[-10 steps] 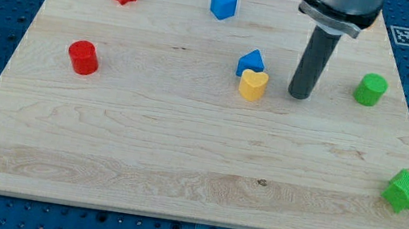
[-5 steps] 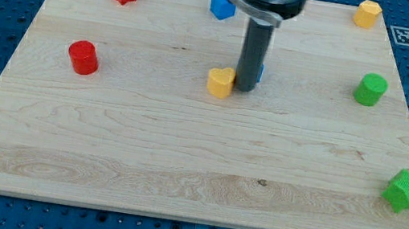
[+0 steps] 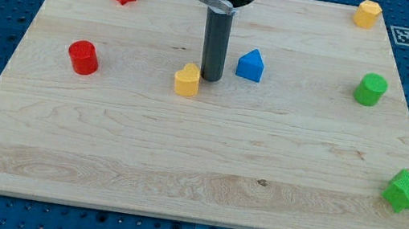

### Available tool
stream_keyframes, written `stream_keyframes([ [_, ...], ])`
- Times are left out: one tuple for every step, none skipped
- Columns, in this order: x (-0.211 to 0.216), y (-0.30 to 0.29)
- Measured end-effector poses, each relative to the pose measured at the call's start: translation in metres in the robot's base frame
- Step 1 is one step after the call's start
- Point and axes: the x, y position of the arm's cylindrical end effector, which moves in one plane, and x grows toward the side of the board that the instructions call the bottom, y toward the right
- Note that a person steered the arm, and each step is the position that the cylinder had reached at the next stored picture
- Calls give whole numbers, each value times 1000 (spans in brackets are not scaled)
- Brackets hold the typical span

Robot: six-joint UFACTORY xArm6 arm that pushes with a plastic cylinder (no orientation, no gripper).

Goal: Place yellow heart vertically below the red circle

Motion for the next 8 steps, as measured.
stream_keyframes([
  [1, -23],
  [18, -37],
  [23, -44],
  [30, -55],
  [35, -71],
  [44, -82],
  [46, -82],
  [54, -64],
])
